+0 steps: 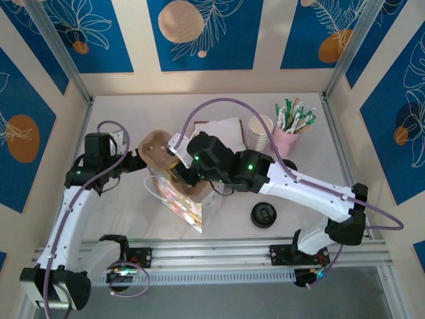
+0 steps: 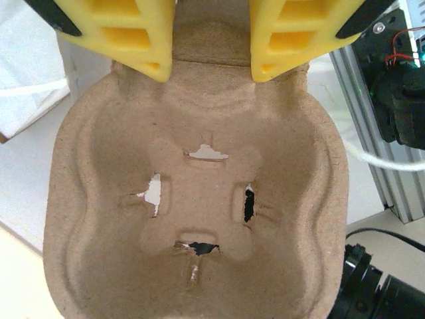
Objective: Pack the takeout coffee
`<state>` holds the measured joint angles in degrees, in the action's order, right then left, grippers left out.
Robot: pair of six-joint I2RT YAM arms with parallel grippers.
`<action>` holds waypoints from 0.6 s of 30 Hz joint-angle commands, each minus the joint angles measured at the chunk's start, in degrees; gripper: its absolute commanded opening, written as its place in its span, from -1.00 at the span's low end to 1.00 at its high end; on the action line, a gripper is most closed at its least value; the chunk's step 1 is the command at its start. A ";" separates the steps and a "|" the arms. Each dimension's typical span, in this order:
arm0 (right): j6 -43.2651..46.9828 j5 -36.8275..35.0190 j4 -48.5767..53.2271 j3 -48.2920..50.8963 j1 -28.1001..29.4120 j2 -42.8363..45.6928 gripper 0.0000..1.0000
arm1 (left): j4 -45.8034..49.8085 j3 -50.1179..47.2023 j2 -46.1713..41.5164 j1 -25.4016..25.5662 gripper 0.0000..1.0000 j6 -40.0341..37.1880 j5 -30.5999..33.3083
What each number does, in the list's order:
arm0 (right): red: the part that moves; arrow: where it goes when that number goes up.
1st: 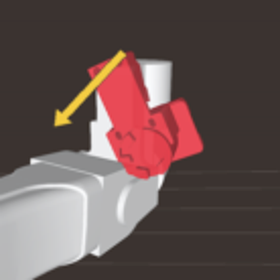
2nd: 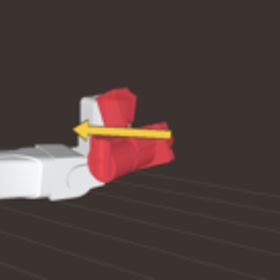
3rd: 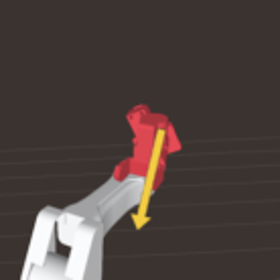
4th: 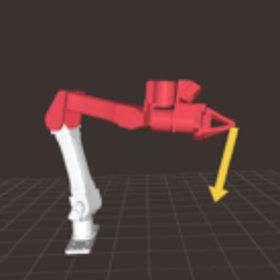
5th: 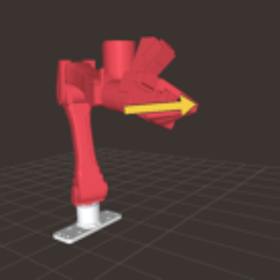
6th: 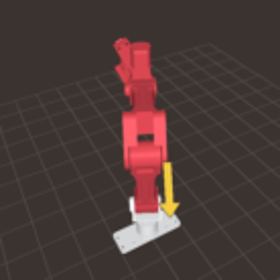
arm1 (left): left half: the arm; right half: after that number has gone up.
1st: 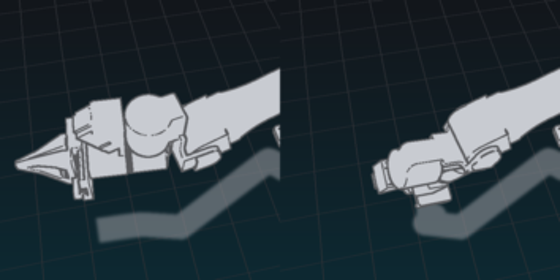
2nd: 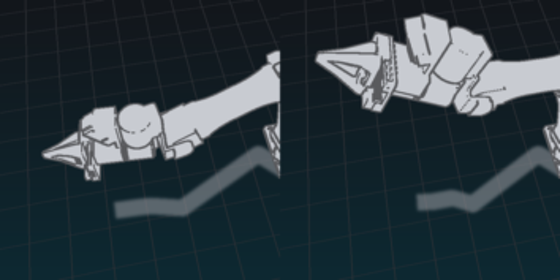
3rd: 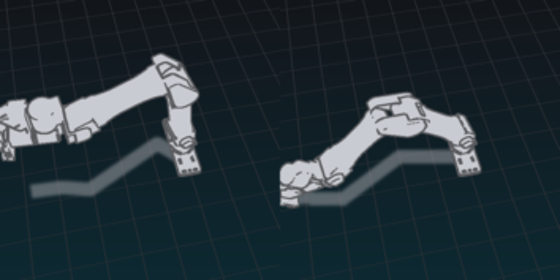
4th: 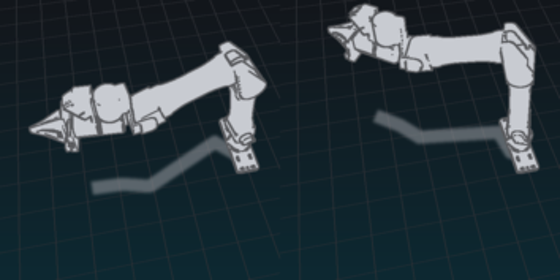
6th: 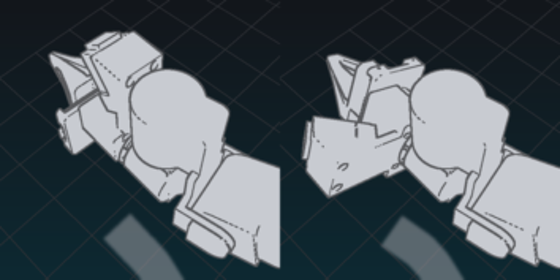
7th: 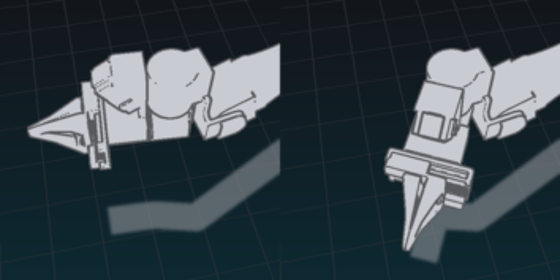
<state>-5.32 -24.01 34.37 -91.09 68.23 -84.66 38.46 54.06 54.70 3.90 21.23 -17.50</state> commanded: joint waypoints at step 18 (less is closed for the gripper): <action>1.99 4.51 -9.93 9.85 -3.09 5.80 -0.49 | 5.16 6.42 -2.68 0.32 0.79 -3.03 -1.83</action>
<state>-3.42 -21.12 25.52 -81.80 65.19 -81.34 41.45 57.76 53.25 3.90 20.14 -17.96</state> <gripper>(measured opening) 0.254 0.898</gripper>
